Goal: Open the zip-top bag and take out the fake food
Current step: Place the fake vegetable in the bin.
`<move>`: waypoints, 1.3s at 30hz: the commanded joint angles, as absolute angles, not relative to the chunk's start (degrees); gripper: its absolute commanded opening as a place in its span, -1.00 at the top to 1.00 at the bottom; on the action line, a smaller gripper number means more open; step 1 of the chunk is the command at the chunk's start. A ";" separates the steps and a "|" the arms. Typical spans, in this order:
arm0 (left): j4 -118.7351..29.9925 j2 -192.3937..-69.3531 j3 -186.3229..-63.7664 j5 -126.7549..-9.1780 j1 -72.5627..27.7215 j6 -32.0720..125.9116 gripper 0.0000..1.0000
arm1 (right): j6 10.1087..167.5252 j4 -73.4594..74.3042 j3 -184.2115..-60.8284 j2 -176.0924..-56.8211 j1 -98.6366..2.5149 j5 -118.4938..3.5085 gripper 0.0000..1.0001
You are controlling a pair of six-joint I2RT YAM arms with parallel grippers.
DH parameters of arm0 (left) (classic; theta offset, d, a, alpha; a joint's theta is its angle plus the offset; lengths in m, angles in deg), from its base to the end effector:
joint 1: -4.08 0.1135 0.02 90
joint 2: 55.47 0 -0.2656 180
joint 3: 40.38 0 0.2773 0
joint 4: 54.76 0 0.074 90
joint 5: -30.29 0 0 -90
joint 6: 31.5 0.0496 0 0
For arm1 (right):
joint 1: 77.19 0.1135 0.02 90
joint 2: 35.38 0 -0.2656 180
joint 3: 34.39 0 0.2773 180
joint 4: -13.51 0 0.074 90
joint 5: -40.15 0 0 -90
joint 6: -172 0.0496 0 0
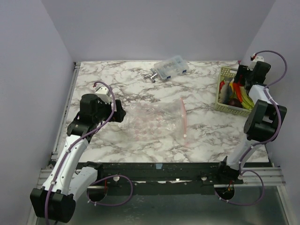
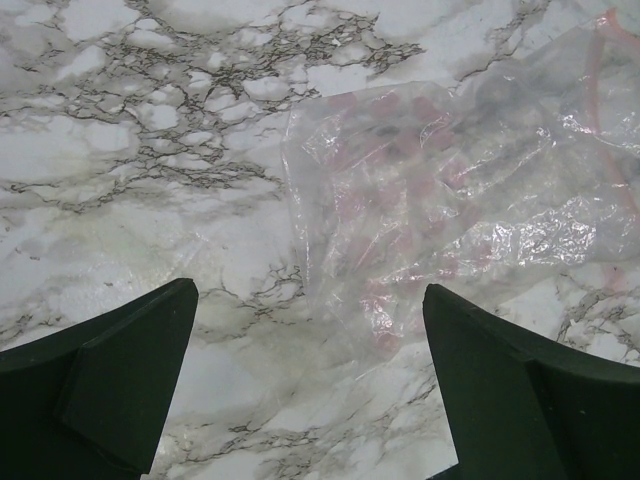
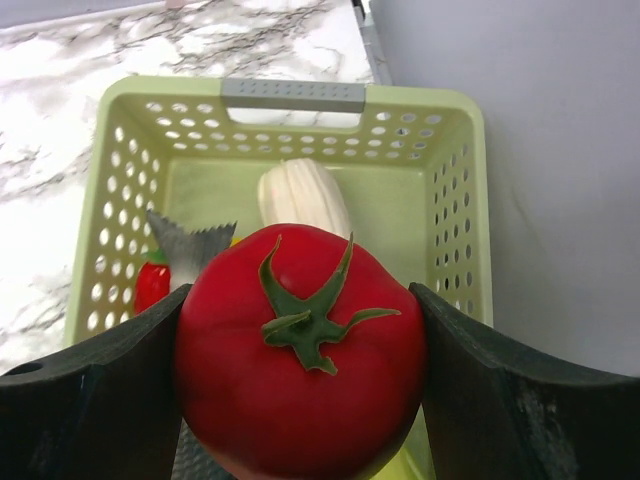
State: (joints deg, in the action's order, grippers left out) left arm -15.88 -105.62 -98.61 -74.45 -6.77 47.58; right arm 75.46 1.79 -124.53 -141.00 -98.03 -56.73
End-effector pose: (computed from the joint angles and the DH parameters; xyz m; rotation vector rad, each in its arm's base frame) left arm 0.2226 -0.0555 0.2939 0.1547 2.1227 -0.4973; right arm 0.4398 -0.1611 0.2389 0.1801 2.0384 -0.1760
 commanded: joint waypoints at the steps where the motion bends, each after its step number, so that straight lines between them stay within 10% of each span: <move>1: -15.20 -105.73 -98.71 -73.77 -6.73 48.39 -0.97 | 77.07 4.96 -128.69 -144.66 -98.28 -51.20 0.24; 39: -15.02 -109.29 -98.95 -73.13 -6.73 48.83 -0.97 | 80.77 2.69 -137.50 -155.32 -98.29 -49.41 -0.87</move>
